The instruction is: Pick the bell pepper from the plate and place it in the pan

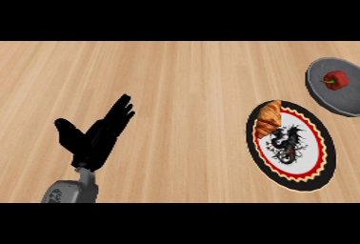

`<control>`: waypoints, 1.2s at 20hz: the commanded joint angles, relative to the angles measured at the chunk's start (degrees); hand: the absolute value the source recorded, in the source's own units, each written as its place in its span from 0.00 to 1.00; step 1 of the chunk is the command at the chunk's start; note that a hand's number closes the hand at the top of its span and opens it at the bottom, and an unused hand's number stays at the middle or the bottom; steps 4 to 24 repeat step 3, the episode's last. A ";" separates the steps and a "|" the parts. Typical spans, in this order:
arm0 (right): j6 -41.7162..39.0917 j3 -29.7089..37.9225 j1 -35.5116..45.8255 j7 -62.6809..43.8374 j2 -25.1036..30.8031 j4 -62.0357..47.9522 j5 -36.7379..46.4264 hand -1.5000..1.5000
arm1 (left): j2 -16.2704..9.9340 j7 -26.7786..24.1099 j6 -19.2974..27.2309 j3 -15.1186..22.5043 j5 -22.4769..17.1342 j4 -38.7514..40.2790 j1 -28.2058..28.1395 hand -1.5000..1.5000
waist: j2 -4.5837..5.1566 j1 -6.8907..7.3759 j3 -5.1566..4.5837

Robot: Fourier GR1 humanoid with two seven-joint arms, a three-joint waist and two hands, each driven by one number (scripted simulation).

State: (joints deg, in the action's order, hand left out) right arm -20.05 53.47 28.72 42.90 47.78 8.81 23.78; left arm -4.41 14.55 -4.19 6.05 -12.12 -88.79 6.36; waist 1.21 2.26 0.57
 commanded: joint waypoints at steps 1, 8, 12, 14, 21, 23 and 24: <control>-4.00 -0.41 -1.45 0.29 2.57 0.22 -0.05 0.00 | 0.14 1.61 0.08 0.02 -0.55 -1.09 0.39 0.50 | -0.16 -0.02 -0.02; -3.81 -1.35 -2.65 2.47 0.90 0.71 0.56 0.00 | -0.03 -0.85 0.28 -0.01 1.07 0.53 0.23 0.50 | -0.14 -0.16 -0.04; -3.81 -1.35 -2.65 2.47 0.90 0.71 0.56 0.00 | -0.03 -0.85 0.28 -0.01 1.07 0.53 0.23 0.50 | -0.14 -0.16 -0.04; -3.81 -1.35 -2.65 2.47 0.90 0.71 0.56 0.00 | -0.03 -0.85 0.28 -0.01 1.07 0.53 0.23 0.50 | -0.14 -0.16 -0.04; -3.81 -1.35 -2.65 2.47 0.90 0.71 0.56 0.00 | -0.03 -0.85 0.28 -0.01 1.07 0.53 0.23 0.50 | -0.14 -0.16 -0.04; -3.81 -1.35 -2.65 2.47 0.90 0.71 0.56 0.00 | -0.03 -0.85 0.28 -0.01 1.07 0.53 0.23 0.50 | -0.14 -0.16 -0.04; -3.81 -1.35 -2.65 2.47 0.90 0.71 0.56 0.00 | -0.03 -0.85 0.28 -0.01 1.07 0.53 0.23 0.50 | -0.14 -0.16 -0.04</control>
